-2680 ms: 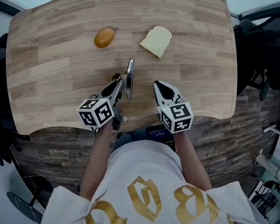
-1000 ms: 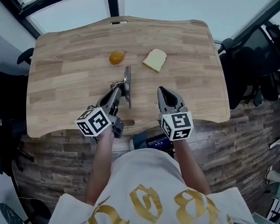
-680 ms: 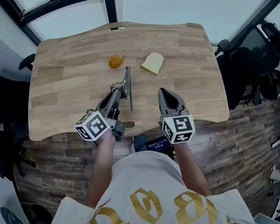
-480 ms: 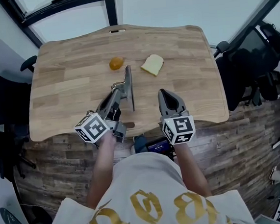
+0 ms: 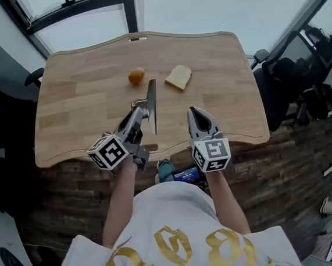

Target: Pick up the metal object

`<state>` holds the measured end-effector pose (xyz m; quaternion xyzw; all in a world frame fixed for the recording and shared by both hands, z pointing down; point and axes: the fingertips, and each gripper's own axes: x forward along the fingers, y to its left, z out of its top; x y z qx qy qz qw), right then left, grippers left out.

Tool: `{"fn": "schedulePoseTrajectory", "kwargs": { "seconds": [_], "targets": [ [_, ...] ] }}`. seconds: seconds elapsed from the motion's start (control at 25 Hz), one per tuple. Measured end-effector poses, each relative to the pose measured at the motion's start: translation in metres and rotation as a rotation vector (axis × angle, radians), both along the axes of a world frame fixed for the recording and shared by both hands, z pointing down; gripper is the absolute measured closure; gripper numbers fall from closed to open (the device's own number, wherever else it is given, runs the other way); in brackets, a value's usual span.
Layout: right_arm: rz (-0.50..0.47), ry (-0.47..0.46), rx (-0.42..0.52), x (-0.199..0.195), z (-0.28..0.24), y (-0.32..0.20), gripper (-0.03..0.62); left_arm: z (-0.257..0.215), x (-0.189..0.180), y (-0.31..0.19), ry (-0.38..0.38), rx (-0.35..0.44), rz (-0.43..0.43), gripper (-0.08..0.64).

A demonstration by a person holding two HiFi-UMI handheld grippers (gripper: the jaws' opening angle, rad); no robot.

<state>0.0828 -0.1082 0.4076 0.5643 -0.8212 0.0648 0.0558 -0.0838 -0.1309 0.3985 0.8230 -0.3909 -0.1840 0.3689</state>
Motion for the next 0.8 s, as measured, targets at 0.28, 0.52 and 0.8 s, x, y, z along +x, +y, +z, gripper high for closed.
{"fn": "schedulePoseTrajectory", "kwargs": {
  "seconds": [0.28,0.52,0.8],
  "targets": [
    [-0.002,0.000,-0.009,0.0015,0.0031,0.0003,0.581,0.0018,0.0018,0.0005,-0.010,-0.008,0.004,0.529],
    [-0.003,0.001,-0.009,0.0032,0.0035,0.0011,0.581,0.0016,0.0014,0.0004,-0.010,-0.009,-0.001,0.529],
    [0.000,0.003,-0.009,0.0050,0.0025,0.0007,0.581,-0.0014,0.0026,-0.0009,-0.001,-0.004,-0.002,0.529]
  ]
}}
